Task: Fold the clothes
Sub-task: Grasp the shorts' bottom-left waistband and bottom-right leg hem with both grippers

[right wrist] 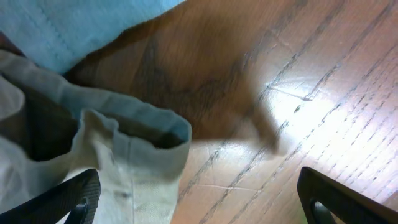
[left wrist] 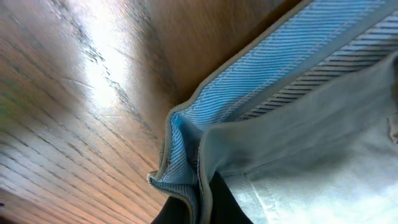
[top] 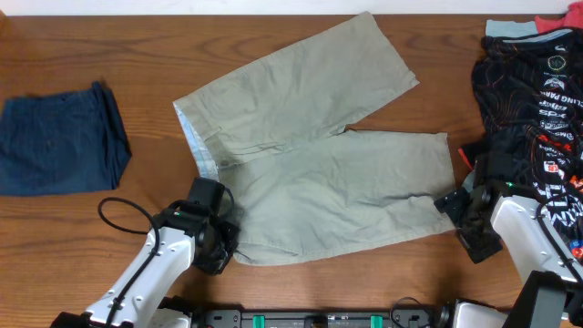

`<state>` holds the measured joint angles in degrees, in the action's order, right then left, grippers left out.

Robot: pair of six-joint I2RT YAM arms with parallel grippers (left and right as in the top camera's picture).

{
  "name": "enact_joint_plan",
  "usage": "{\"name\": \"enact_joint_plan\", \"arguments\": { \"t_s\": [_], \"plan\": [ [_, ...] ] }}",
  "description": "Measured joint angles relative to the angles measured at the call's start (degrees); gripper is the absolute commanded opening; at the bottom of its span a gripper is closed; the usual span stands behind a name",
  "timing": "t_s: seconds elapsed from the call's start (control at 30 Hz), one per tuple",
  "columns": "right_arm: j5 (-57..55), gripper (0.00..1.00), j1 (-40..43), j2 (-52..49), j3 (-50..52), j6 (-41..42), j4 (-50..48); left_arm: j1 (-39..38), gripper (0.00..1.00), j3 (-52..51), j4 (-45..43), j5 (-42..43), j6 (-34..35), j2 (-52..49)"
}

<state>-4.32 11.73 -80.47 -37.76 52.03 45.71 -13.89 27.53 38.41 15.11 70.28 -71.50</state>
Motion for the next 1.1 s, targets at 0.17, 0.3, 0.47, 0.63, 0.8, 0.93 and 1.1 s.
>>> {"name": "enact_joint_plan", "arguments": {
  "t_s": [0.17, 0.3, 0.47, 0.63, 0.8, 0.93, 1.1],
  "plan": [
    [-0.33, 0.95, 0.00, 0.00, 0.00, -0.13, -0.28, 0.00, 0.06, 0.04, 0.15, -0.13, -1.42, 0.00],
    [-0.39, 0.92, 0.00, 0.00, 0.00, -0.13, -1.44, 0.02, 0.07, 0.04, 0.15, -0.13, -1.66, 0.00],
    [-0.44, 0.83, 0.00, 0.00, 0.00, -0.24, -3.91, 0.00, 0.07, 0.04, 0.17, -0.15, -1.77, 0.00],
    [-0.46, 0.76, 0.00, 0.00, 0.09, -0.17, -5.51, 0.00, 0.07, 0.04, 0.17, -0.20, -1.77, 0.00],
    [-0.44, 0.71, 0.00, 0.00, 3.04, -0.20, -10.01, 0.00, 0.07, 0.04, 0.17, -0.24, -1.77, 0.00],
    [-1.29, 0.55, -0.02, 1.07, 4.98, -0.26, -11.96, 0.00, 0.07, 0.04, 0.20, -0.26, -1.79, 0.00],
    [-2.14, 0.09, 0.00, 1.70, 5.88, -0.11, -13.11, 0.00, 0.07, 0.04, 0.31, -0.28, -1.77, 0.00]
  ]
}}
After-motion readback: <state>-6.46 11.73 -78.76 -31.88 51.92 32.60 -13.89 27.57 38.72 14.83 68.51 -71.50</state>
